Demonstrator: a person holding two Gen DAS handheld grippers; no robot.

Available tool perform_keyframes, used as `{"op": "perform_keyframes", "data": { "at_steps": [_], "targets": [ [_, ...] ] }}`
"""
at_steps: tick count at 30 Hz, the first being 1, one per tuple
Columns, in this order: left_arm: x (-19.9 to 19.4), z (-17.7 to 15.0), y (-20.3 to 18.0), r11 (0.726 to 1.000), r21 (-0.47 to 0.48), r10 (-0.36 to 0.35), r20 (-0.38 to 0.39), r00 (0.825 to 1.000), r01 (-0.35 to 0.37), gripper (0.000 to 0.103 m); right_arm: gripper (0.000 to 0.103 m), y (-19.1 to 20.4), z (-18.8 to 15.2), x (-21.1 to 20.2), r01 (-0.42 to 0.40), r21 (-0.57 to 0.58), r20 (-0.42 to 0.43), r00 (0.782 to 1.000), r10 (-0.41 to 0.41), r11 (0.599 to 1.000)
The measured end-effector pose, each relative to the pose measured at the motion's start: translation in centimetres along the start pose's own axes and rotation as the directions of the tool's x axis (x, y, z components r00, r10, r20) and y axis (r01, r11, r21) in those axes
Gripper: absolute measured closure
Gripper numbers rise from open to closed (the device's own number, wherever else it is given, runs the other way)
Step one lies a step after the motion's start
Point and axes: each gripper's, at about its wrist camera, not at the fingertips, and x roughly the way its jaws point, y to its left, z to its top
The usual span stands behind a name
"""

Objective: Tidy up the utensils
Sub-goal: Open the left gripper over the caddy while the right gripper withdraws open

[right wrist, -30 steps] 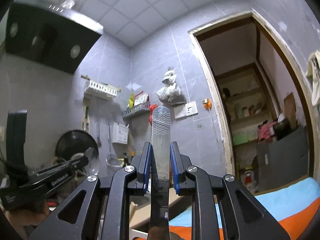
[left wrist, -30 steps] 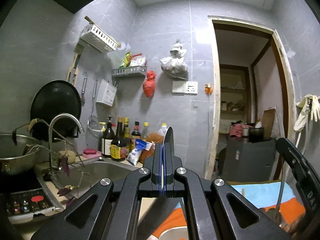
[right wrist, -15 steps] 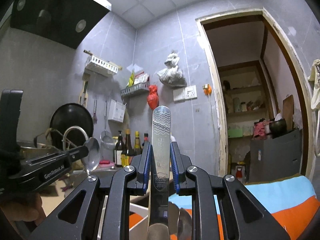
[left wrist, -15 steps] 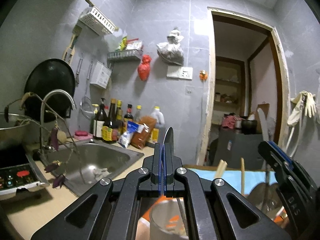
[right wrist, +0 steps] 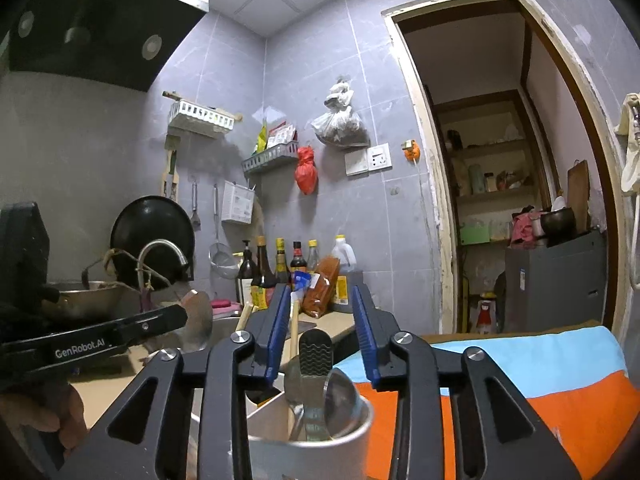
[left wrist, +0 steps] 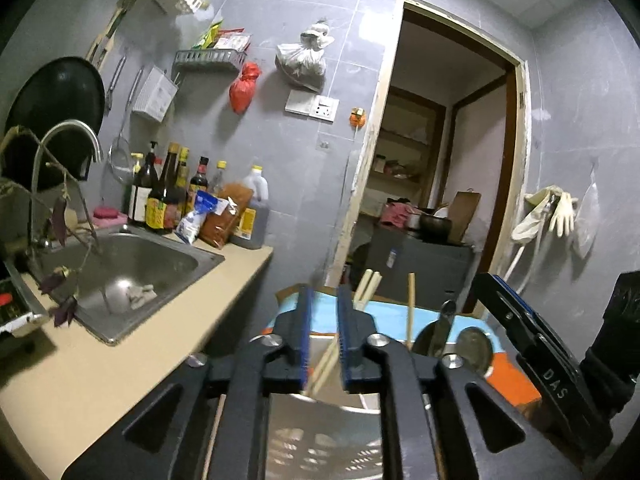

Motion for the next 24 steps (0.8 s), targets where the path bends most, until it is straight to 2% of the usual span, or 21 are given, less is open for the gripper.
{"op": "perform_keyframes", "data": {
  "at_steps": [1,2,5,7,9,11,12,17,24],
  "targets": [
    [-0.4,0.2,-0.2,1.000,-0.005,-0.006,0.003,1.000,0.006,0.077,0.056,-0.2,0.3,-0.4,0.002,0.005,0.003,1.000,-0.002,1.000],
    [-0.7,0.5,-0.5,1.000,-0.008,-0.010,0.009,1.000,0.010,0.069,0.053,-0.5,0.6,-0.9,0.003,0.011,0.008,1.000,-0.003,1.000],
    [-1.7,1.1,-1.5,1.000,-0.005,-0.024,0.014,1.000,0.024,0.059,0.044,-1.3,1.5,-2.3,0.015,0.016,0.011,1.000,-0.016,1.000],
    [-2.1,1.3,-2.4,1.000,0.007,-0.025,0.016,1.000,0.025,0.047,0.027,-2.0,2.2,-3.6,0.027,0.020,0.017,0.999,-0.027,0.999],
    [-2.7,1.5,-3.5,0.999,0.026,-0.022,0.032,0.999,0.021,0.026,0.019,-2.8,2.9,-5.1,0.042,0.018,0.029,0.999,-0.042,0.999],
    [-3.4,1.6,-5.0,0.998,0.053,-0.021,0.058,0.998,0.018,0.018,0.010,-3.5,3.4,-6.4,0.059,0.010,0.036,0.998,-0.059,0.998],
    [-3.5,1.5,-5.4,0.998,0.063,-0.021,0.064,0.998,0.017,0.014,0.002,-3.9,3.8,-7.3,0.072,0.006,0.042,0.996,-0.073,0.997],
    [-4.5,1.2,-8.9,0.992,0.127,-0.027,0.088,0.996,0.015,0.007,0.000,-5.6,5.2,-10.6,0.129,-0.021,0.067,0.990,-0.128,0.991],
    [-4.8,-0.6,-13.1,0.980,0.189,-0.074,0.084,0.994,0.057,0.005,0.000,-8.3,6.4,-15.2,0.227,-0.063,0.092,0.971,-0.221,0.972]
  ]
}}
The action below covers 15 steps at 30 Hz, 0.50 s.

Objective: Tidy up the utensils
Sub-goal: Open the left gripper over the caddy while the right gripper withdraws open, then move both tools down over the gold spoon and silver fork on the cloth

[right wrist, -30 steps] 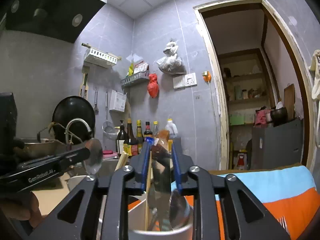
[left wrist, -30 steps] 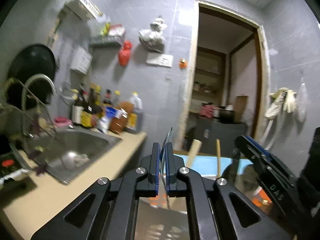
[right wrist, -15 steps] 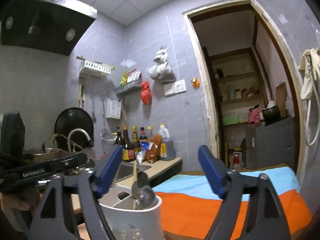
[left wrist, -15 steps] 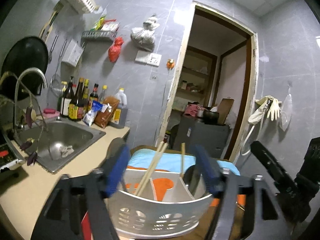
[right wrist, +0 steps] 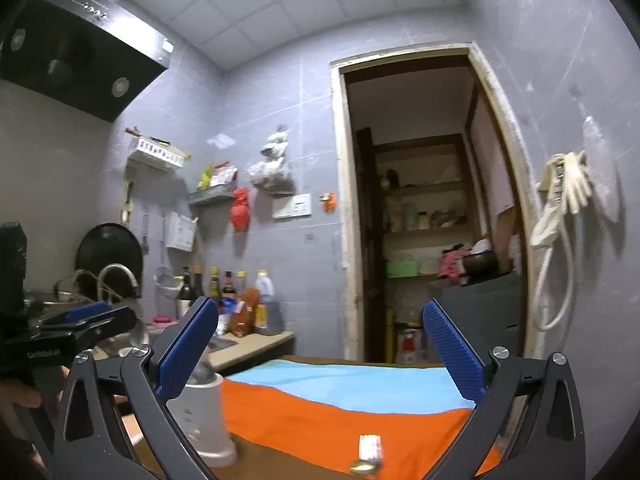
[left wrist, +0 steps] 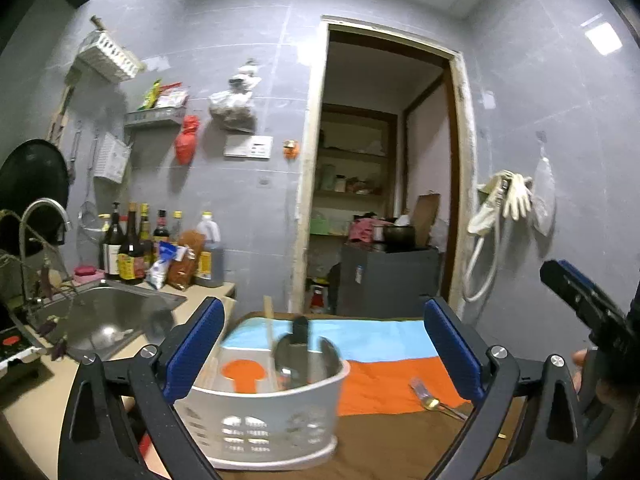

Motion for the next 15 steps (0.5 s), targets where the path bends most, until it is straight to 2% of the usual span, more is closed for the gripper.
{"op": "perform_keyframes", "data": {
  "at_steps": [7,12,15],
  "targets": [
    [2.1,-1.9,-3.7,0.996,0.009,-0.083,-0.082,0.993,0.084,0.005,0.000,-3.9,-0.6,-1.9,0.095,-0.039,-0.045,0.994,-0.096,0.995],
    [3.8,-3.5,-5.8,0.990,0.005,-0.136,-0.164,0.977,0.139,0.005,0.000,-6.0,-2.3,-2.3,0.130,-0.057,-0.121,0.983,-0.136,0.990],
    [5.1,-4.5,-6.9,0.985,-0.003,-0.166,-0.223,0.960,0.170,0.005,0.000,-7.3,-3.2,-2.4,0.133,-0.056,-0.169,0.976,-0.141,0.990]
  ]
}}
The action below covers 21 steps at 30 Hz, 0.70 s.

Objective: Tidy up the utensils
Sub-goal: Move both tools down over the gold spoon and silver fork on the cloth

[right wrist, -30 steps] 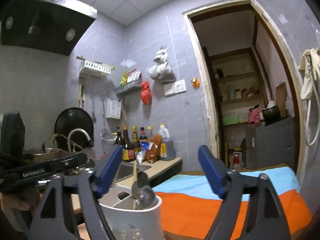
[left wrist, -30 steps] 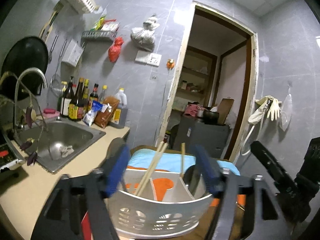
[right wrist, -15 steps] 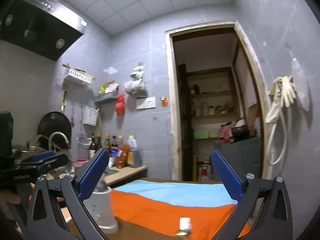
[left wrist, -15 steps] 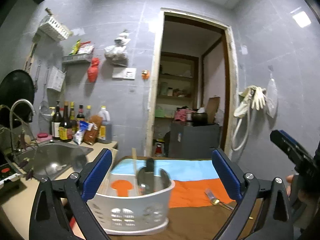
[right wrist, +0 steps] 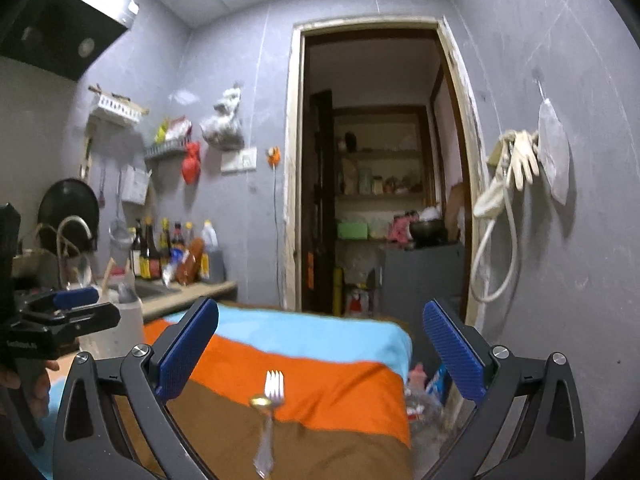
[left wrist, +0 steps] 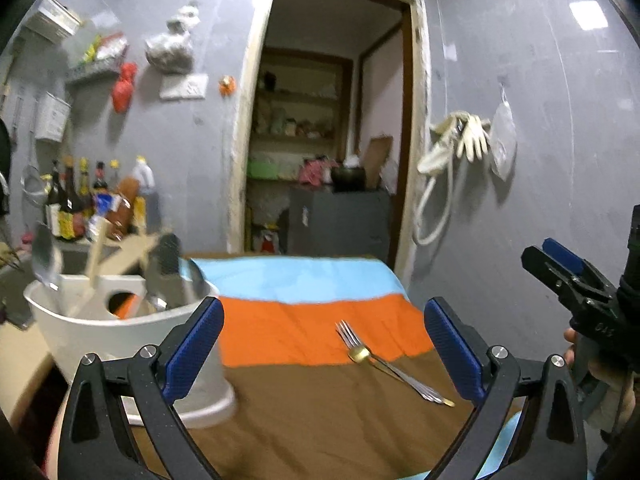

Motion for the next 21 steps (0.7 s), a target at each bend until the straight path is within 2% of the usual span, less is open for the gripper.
{"op": "perform_keyframes", "data": {
  "at_steps": [6,9,11,13,15,17,18,21],
  "targets": [
    [3.3,-0.9,-1.1,0.999,-0.007,-0.041,-0.142,0.989,0.040,0.005,0.000,-2.4,-1.8,1.5,-0.008,0.036,-0.107,0.994,0.012,0.999],
    [5.3,-1.4,-1.3,0.998,-0.025,-0.059,-0.226,0.972,0.055,0.005,0.000,-3.5,-2.7,2.8,-0.014,0.074,-0.174,0.984,0.027,0.997],
    [7.0,-1.6,-1.2,0.997,-0.046,-0.080,-0.294,0.953,0.069,0.006,0.000,-4.0,-3.3,3.8,-0.025,0.098,-0.222,0.974,0.046,0.995],
    [8.3,-1.7,-1.0,0.995,-0.064,-0.098,-0.339,0.936,0.081,0.008,0.000,-4.6,-4.1,5.2,-0.031,0.127,-0.290,0.955,0.067,0.991],
    [9.5,-1.7,-0.6,0.992,-0.084,-0.118,-0.373,0.920,0.093,0.022,0.004,-5.0,-4.8,6.2,-0.039,0.152,-0.336,0.938,0.088,0.988],
    [11.0,-1.8,-0.1,0.988,-0.116,-0.144,-0.418,0.897,0.105,0.033,0.011,-5.4,-5.5,7.4,-0.046,0.168,-0.390,0.914,0.109,0.985],
    [11.4,-2.1,0.0,0.986,-0.131,-0.153,-0.434,0.888,0.106,0.040,0.018,-5.6,-5.9,8.1,-0.051,0.176,-0.420,0.899,0.122,0.983],
    [13.2,-2.2,0.6,0.978,-0.174,-0.184,-0.481,0.857,0.112,0.052,0.029,-5.9,-7.0,9.7,-0.066,0.201,-0.491,0.857,0.158,0.977]
  ]
}}
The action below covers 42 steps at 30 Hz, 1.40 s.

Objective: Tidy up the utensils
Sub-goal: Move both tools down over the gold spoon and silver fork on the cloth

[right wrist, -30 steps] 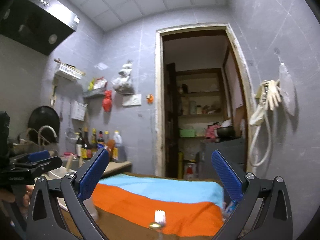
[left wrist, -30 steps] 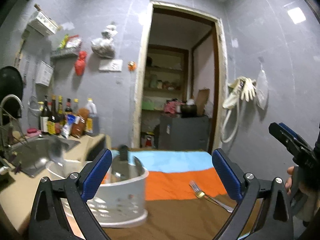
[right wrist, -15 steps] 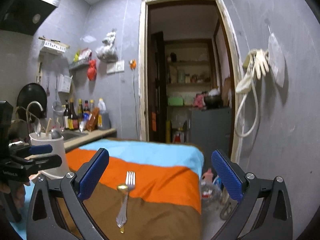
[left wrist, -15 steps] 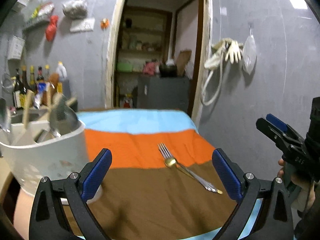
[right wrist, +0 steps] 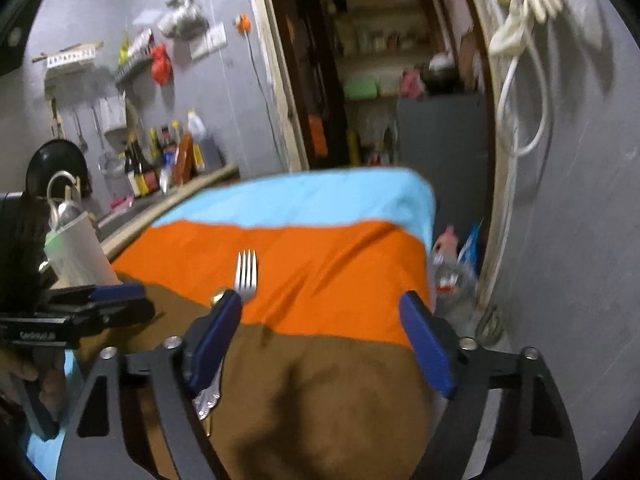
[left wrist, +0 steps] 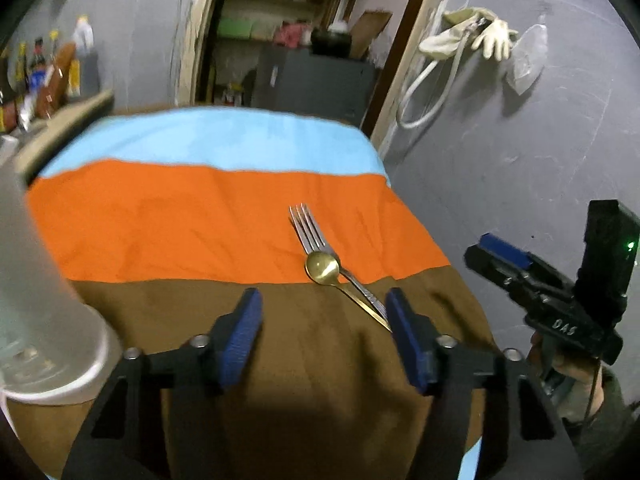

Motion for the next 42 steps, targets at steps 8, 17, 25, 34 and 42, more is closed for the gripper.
{"op": "perform_keyframes", "data": {
  "at_steps": [8,17,25,34,42],
  "targets": [
    [3.3,2.1,2.5,0.994,-0.094,-0.070,-0.095,0.993,0.061,0.062,0.047,-0.6,-0.6,3.2,-0.058,0.016,-0.146,0.987,0.059,0.998],
    [4.3,2.8,3.7,0.989,-0.118,-0.106,-0.116,0.988,0.092,0.078,0.050,-0.7,-0.2,4.5,-0.056,0.003,-0.177,0.983,0.056,0.998],
    [5.1,3.1,3.6,0.984,-0.145,-0.122,-0.140,0.983,0.102,0.099,0.065,-0.6,0.5,6.1,-0.061,-0.010,-0.201,0.978,0.058,0.998],
    [3.8,2.6,3.8,0.982,-0.165,-0.111,-0.114,0.987,0.091,0.101,0.067,0.1,1.9,7.9,-0.077,-0.046,-0.239,0.969,0.064,0.996],
    [1.1,1.1,4.0,0.981,-0.192,-0.054,-0.082,0.995,0.038,0.101,0.067,2.9,3.1,10.0,-0.153,-0.133,-0.313,0.944,0.105,0.979]
  ]
}}
